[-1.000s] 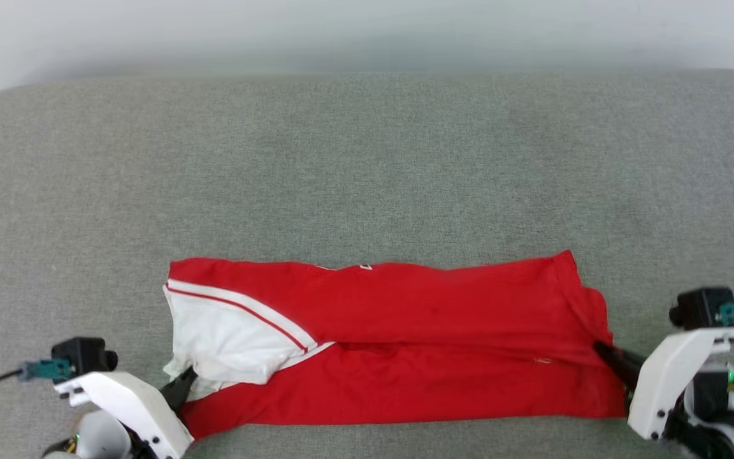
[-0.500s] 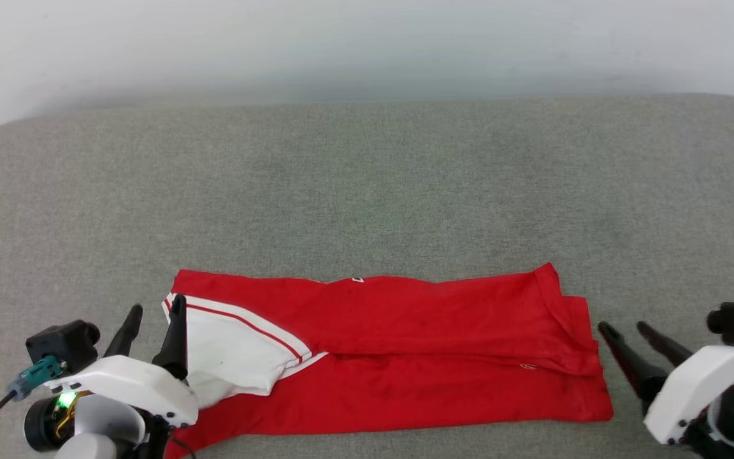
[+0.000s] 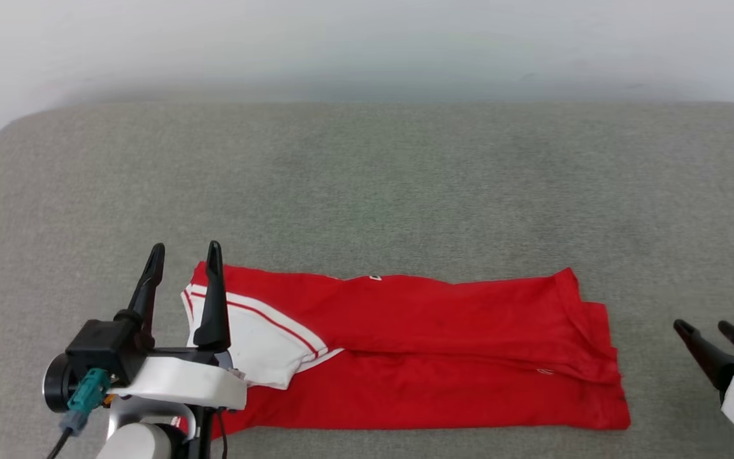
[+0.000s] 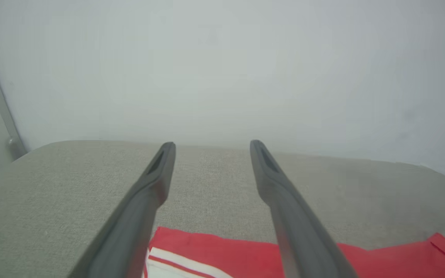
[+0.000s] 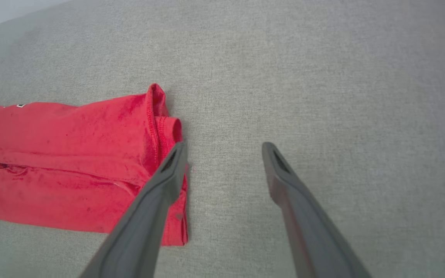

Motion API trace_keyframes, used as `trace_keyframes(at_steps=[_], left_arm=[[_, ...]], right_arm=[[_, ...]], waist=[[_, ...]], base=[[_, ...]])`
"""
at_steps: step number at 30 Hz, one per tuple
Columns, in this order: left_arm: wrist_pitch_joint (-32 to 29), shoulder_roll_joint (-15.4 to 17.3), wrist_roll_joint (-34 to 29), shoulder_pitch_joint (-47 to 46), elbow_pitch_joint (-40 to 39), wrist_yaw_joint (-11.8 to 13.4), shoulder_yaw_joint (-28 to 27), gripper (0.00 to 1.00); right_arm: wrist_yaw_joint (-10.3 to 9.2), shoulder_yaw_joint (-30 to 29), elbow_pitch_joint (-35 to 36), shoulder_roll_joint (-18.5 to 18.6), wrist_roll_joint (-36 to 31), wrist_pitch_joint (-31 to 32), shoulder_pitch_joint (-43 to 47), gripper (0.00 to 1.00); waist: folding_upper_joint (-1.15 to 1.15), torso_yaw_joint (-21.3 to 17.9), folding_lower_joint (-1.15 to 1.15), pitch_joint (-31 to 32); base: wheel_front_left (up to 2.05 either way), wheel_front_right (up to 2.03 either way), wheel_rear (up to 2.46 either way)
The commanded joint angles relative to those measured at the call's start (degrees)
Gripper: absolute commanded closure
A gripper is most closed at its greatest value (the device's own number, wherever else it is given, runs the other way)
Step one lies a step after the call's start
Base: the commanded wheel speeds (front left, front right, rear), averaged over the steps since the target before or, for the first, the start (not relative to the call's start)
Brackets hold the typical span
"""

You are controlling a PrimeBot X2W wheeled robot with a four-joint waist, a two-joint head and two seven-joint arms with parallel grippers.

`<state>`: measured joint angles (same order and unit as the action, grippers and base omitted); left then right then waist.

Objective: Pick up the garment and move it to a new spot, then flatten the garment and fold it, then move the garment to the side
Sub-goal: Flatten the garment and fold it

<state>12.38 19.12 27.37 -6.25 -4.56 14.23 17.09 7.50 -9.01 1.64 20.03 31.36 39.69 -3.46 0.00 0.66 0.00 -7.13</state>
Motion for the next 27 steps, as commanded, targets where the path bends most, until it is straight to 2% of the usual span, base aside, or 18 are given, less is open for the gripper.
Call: trace_keyframes(at_steps=[1,5,11,17,18,19,20,27], left_arm=[[0.4,0.04,-0.55,-0.66,-0.34,0.29,0.05,0.0],[0.82,-0.6,-2.38,-1.24,-2.02,0.95,1.4,0.0],[1.1,-1.46,-3.13,-1.61,-2.78,1.19,2.56,0.0],[0.89,-1.9,-3.17,-1.8,-2.24,1.29,3.16,0.0],[0.81,-1.77,-3.22,-1.79,-2.12,1.32,3.21,0.0],[0.76,-1.66,-3.25,-1.77,-2.07,1.36,3.21,0.0],[0.67,-1.55,-3.27,-1.78,-2.05,1.38,3.25,0.0],[-1.07,0.04,-3.4,-0.57,-2.04,1.89,3.24,0.0]], right_arm=[[-0.02,0.14,0.13,-0.39,0.03,0.4,-0.13,0.0],[-0.02,1.21,-1.4,-2.04,0.51,3.15,-0.24,0.0],[-0.02,4.32,-7.38,-4.08,2.86,2.48,-2.48,0.0],[-0.02,9.26,-13.86,-4.81,6.89,3.68,-3.16,0.0],[-0.02,9.95,-14.38,-4.96,7.56,3.91,-3.27,0.55],[-0.02,10.62,-14.56,-4.92,7.94,3.94,-3.54,0.95],[-0.02,11.2,-14.58,-4.74,8.37,3.71,-3.93,1.0],[-0.02,12.89,-11.88,-1.76,10.25,0.4,-6.53,1.0]], waist=[[0.0,1.2,0.0,-0.99],[0.0,3.85,0.0,-3.21],[0.0,7.04,0.0,-6.18],[0.0,8.09,0.0,-6.61],[0.0,8.08,0.0,-6.49],[0.0,7.95,0.0,-6.31],[0.0,7.77,0.0,-6.06],[0.0,5.75,0.0,-2.94]], base=[[0.0,0.0,0.0],[0.0,0.0,0.0],[0.0,0.0,0.0],[0.0,0.0,0.0],[0.0,0.0,0.0],[0.0,0.0,0.0],[0.0,0.0,0.0],[0.0,0.0,0.0]])
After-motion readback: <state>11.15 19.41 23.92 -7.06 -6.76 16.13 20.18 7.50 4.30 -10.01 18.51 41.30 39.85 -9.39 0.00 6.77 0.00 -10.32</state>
